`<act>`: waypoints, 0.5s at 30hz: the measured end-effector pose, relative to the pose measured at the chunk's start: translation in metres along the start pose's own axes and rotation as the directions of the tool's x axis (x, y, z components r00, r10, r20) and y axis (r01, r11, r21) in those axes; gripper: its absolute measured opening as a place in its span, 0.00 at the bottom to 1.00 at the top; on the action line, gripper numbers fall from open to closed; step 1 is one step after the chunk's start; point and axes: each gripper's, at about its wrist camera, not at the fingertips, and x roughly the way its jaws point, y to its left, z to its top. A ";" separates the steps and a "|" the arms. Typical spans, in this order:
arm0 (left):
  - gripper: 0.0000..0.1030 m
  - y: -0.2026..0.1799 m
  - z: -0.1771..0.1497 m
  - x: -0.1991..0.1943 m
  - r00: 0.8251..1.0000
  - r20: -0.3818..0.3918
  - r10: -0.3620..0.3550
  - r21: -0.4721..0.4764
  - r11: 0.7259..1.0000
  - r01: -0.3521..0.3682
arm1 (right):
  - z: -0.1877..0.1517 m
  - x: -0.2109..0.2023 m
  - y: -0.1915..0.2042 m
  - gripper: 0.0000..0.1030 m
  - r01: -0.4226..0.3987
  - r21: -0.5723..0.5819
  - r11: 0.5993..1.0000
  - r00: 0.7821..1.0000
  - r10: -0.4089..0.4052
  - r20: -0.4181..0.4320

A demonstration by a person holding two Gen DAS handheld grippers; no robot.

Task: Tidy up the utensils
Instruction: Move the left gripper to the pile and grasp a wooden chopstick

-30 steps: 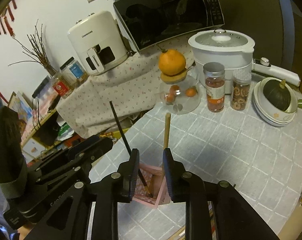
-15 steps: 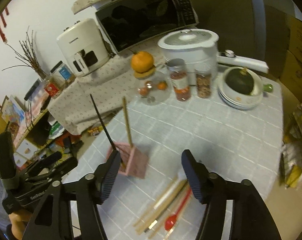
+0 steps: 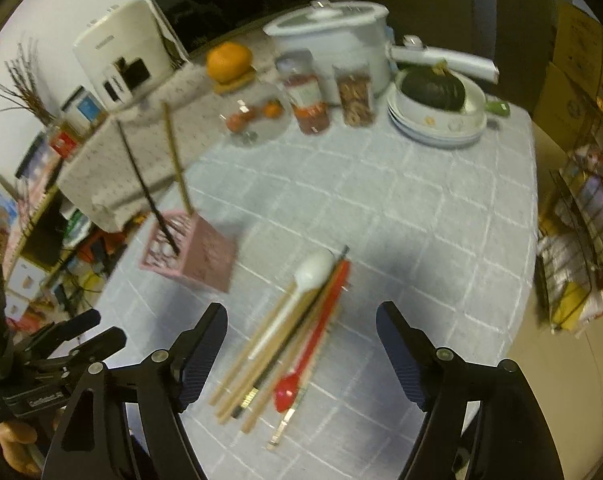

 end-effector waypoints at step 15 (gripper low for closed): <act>0.26 -0.024 -0.018 0.069 0.983 -0.138 -0.120 -0.006 0.993 0.121 | -0.021 0.040 -0.029 0.76 0.067 0.003 0.998 0.982 -0.065 -0.178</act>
